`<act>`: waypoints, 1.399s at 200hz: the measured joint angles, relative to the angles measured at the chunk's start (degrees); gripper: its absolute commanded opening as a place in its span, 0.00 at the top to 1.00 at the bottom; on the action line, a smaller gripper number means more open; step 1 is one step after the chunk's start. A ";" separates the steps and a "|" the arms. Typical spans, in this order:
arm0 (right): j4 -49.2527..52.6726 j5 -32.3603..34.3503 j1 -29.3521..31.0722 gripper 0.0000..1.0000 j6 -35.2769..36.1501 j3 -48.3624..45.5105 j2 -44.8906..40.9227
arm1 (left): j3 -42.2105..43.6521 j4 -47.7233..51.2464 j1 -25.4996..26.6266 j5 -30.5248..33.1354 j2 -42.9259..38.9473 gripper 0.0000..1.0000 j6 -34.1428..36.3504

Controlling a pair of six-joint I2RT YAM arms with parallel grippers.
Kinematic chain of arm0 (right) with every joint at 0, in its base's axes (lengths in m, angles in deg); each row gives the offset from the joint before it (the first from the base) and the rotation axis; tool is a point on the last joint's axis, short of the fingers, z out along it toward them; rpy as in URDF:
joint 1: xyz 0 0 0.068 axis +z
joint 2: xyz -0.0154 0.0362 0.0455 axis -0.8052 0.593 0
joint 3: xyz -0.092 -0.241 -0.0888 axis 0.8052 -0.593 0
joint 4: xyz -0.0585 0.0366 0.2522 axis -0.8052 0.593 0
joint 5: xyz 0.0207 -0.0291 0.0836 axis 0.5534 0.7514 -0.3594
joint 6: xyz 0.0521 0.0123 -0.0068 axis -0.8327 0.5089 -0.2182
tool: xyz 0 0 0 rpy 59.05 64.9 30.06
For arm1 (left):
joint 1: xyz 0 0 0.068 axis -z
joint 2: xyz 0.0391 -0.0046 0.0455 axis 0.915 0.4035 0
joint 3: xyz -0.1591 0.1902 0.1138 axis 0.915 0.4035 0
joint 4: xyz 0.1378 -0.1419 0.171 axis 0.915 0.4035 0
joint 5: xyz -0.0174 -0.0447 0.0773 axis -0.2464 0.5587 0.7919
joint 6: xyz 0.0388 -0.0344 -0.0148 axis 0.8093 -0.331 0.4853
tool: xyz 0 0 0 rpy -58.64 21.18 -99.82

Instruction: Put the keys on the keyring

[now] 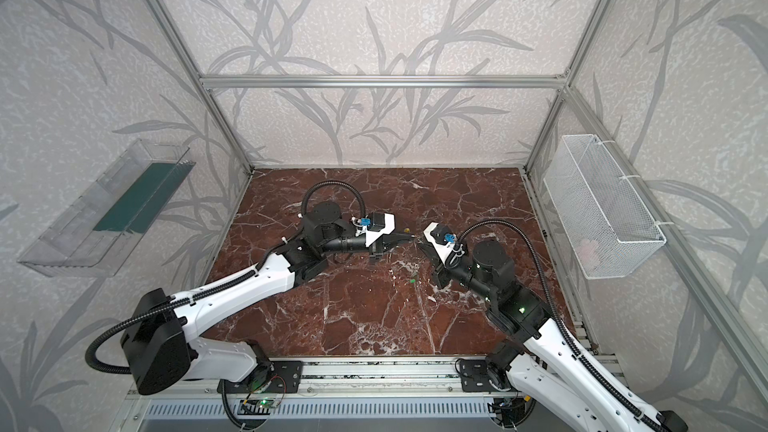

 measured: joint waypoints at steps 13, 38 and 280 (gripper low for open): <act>0.17 -0.04 0.00 1.00 0.24 -0.02 -0.17 | 0.00 -0.66 -0.02 0.00 0.00 1.00 -0.44; 0.33 -1.29 0.00 0.98 0.81 -0.04 0.17 | 0.22 -2.58 -0.11 -0.22 0.00 1.00 -1.88; 8.35 -6.99 0.00 0.82 6.19 6.03 -0.76 | 1.18 -3.85 -0.63 -8.79 0.39 1.00 -4.07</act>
